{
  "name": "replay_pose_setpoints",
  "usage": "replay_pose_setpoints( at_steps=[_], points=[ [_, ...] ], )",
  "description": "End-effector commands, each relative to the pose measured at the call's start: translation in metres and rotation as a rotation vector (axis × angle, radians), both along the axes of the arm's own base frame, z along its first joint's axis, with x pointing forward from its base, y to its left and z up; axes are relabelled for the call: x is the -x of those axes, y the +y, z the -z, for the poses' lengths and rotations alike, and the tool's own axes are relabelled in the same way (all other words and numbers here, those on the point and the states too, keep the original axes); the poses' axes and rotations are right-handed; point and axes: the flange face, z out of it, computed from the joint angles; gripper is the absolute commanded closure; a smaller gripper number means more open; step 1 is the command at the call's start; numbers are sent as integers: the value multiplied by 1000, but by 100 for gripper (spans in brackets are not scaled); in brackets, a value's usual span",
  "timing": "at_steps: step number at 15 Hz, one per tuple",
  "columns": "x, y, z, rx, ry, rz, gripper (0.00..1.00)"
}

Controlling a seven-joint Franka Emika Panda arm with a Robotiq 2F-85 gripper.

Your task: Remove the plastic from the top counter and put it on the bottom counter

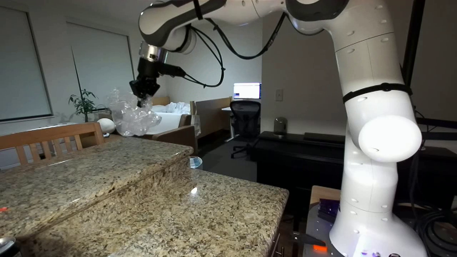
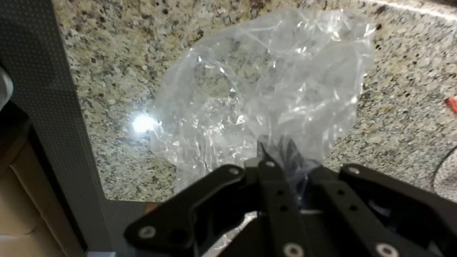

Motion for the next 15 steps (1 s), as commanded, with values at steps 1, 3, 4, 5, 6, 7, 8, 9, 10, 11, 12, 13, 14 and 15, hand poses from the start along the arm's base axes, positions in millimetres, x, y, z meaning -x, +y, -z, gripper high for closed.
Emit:
replay_pose_setpoints(
  at_steps=[1,3,4,5,6,7,8,9,10,11,12,13,14,15],
  points=[
    [7,0,-11,3,2,-4,91],
    [16,0,-20,6,1,-6,91],
    [17,0,-19,6,4,-6,91],
    [18,0,-16,6,9,-7,91],
    [17,2,-11,-3,23,-2,91],
    [21,7,-10,-2,27,-20,91],
    [25,11,-11,-11,28,-36,91],
    [35,17,-16,-28,24,-66,91],
    [45,23,-19,-46,20,-95,92],
    [55,29,-21,-67,19,-126,92],
    [68,33,-24,-84,17,-160,91],
    [81,37,-26,-103,16,-190,91],
    [96,39,-29,-116,17,-219,92],
    [112,39,-31,-121,22,-243,92]
  ],
)
